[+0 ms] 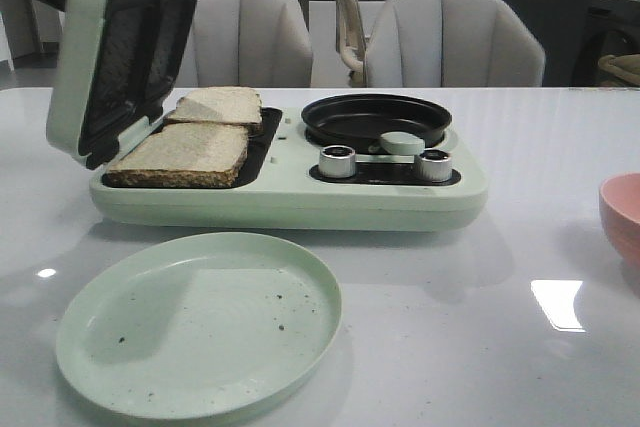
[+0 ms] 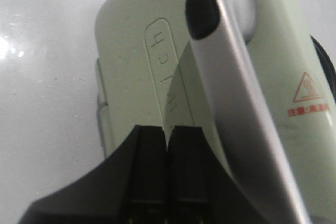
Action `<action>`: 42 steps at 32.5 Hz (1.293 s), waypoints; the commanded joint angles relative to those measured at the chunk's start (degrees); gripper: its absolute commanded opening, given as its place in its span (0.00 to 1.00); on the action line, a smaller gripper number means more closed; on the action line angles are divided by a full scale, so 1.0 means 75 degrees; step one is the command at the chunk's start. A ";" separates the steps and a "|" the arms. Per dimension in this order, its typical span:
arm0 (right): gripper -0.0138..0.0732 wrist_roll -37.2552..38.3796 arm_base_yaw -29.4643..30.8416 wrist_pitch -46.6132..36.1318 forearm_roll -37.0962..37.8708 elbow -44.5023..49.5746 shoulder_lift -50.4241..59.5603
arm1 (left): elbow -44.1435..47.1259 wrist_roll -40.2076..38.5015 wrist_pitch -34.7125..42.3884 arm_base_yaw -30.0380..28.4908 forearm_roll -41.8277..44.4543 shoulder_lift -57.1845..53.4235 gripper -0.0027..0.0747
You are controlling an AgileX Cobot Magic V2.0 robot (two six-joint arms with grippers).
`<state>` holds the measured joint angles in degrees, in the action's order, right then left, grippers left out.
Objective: Make breakfast with bread and shrimp
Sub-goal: 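Grasp the silver lid handle with the left gripper and close the lid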
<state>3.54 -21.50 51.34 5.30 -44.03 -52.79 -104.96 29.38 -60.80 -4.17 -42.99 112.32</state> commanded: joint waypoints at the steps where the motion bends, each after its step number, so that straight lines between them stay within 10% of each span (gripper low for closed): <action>1: 0.71 -0.0006 0.0038 -0.0334 0.0142 -0.0185 0.0110 | -0.0273 0.0070 0.0220 0.0131 -0.0479 -0.0431 0.16; 26: 0.71 -0.0006 0.0038 -0.0334 0.0142 -0.0185 0.0110 | -0.0219 0.0276 -0.0053 0.0294 -0.0408 -0.0823 0.17; 42: 0.71 -0.0006 0.0038 -0.0334 0.0142 -0.0185 0.0110 | 0.4165 0.1865 0.0455 0.2228 -0.0347 -0.4845 0.17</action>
<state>3.54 -21.50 51.34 5.30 -44.03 -52.79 -76.17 42.48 -59.34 10.76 -42.70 82.17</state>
